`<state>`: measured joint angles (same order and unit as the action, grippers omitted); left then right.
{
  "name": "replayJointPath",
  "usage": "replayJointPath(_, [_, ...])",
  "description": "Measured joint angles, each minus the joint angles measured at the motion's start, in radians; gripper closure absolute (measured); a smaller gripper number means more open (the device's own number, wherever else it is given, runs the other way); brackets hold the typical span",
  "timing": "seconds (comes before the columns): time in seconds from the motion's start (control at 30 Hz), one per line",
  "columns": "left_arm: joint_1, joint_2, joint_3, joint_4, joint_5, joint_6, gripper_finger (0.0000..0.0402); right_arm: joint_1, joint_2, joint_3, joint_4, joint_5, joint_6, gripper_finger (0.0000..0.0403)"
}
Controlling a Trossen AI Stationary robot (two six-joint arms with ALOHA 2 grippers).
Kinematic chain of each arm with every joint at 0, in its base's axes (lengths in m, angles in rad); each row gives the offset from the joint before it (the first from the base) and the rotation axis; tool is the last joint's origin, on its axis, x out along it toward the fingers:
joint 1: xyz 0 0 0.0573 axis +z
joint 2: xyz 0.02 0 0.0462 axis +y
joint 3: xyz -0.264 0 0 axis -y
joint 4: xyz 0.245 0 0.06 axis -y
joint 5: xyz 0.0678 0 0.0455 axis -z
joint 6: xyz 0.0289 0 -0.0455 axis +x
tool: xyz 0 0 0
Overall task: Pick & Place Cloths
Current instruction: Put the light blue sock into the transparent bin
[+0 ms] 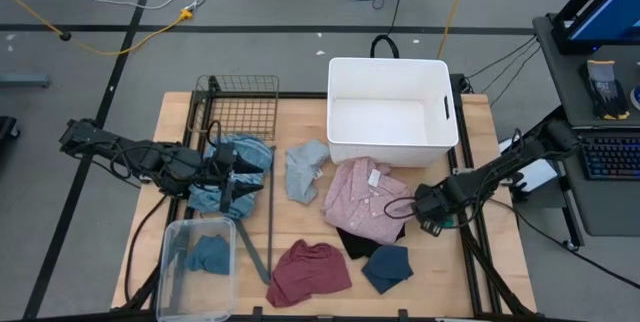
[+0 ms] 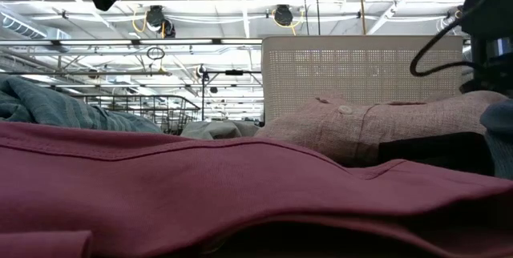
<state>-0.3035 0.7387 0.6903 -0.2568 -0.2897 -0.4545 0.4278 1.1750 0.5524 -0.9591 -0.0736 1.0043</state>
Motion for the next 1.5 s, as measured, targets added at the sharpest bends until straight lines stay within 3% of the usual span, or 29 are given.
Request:
replayJointPath(0.17, [0.000, 0.000, 0.000, 0.000, 0.000, 0.000, 0.0160, -0.001, -0.003, -0.046, 0.020, -0.062, 0.044, 0.0271])
replayJointPath(0.73, [0.000, 0.000, 0.000, 0.000, 0.000, 0.005, 0.0160, 0.000, -0.029, 0.011, 0.094, -0.070, 0.001, 0.0390])
replayJointPath(1.1, [0.000, 0.000, 0.000, 0.002, 0.000, 0.001, 0.0160, 0.000, -0.146, 0.012, 0.174, -0.060, 0.017, 0.0398])
replayJointPath(1.33, [0.000, 0.001, 0.000, 0.087, 0.011, -0.005, 0.0160, 0.000, -0.266, 0.012, 0.239, -0.062, 0.055, 0.0401])
replayJointPath(1.5, [0.000, 0.001, 0.000, 0.146, 0.028, -0.007, 0.0160, 0.000, -0.378, 0.013, 0.351, -0.140, 0.062, 0.0402])
